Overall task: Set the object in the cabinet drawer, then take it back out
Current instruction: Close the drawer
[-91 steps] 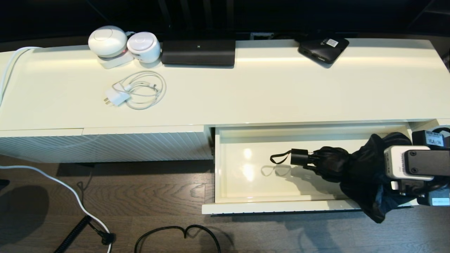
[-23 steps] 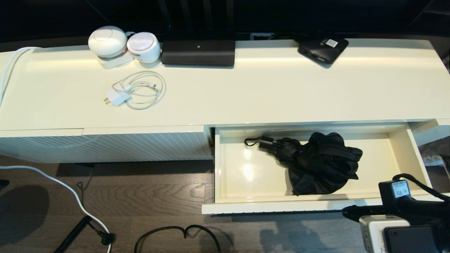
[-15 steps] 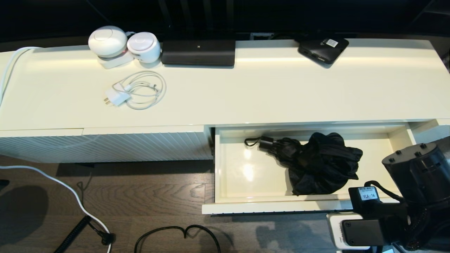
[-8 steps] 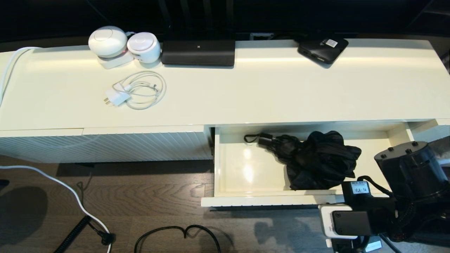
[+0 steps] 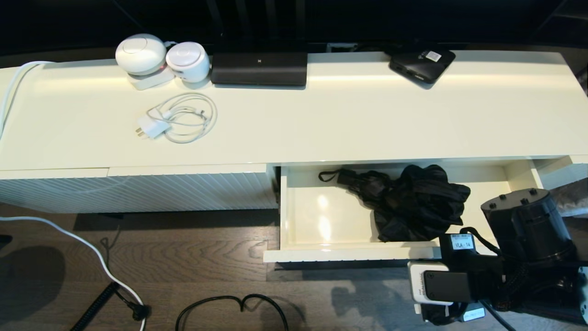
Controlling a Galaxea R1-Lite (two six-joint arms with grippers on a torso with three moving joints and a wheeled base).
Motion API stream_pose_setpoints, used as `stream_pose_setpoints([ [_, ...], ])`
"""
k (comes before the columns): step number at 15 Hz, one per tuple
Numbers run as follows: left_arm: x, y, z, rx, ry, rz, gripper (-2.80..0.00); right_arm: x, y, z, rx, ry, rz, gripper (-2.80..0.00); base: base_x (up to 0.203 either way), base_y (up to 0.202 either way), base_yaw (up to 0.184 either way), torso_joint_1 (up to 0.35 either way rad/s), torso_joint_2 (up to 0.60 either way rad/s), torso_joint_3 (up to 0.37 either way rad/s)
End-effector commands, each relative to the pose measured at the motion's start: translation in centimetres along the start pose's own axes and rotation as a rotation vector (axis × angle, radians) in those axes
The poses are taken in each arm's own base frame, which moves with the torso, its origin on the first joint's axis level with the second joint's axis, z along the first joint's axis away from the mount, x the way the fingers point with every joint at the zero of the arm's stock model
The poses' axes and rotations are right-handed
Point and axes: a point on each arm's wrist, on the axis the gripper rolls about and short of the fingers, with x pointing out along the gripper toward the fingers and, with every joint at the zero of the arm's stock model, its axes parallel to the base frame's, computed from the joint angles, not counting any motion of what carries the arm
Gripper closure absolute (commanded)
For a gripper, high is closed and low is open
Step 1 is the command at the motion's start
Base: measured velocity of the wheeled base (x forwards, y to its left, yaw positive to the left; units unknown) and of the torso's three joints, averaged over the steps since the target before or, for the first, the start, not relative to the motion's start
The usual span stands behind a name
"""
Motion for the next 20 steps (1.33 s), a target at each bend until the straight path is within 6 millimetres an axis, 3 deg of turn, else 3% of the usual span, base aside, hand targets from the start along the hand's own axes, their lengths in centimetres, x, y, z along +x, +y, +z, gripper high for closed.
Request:
stream_pose_setpoints([
  [1,0.0,0.0,0.0,0.001,-0.002,0.0,0.0,-0.1,-0.4,0.2,-0.005,-0.018,-0.038,0.0,0.0,0.0,0.0,0.0,0.0,0.0],
  [9,0.0,0.0,0.0,0.0,-0.002,0.0,0.0,-1.9,-1.8,-0.2,-0.038,0.001,-0.195,0.0,0.0,0.0,0.0,0.0,0.0,0.0],
  [20,0.0,0.0,0.0,0.0,-0.001,0.0,0.0,-3.0,-1.3,-0.7,-0.054,0.026,-0.313,0.0,0.0,0.0,0.0,0.0,0.0,0.0],
])
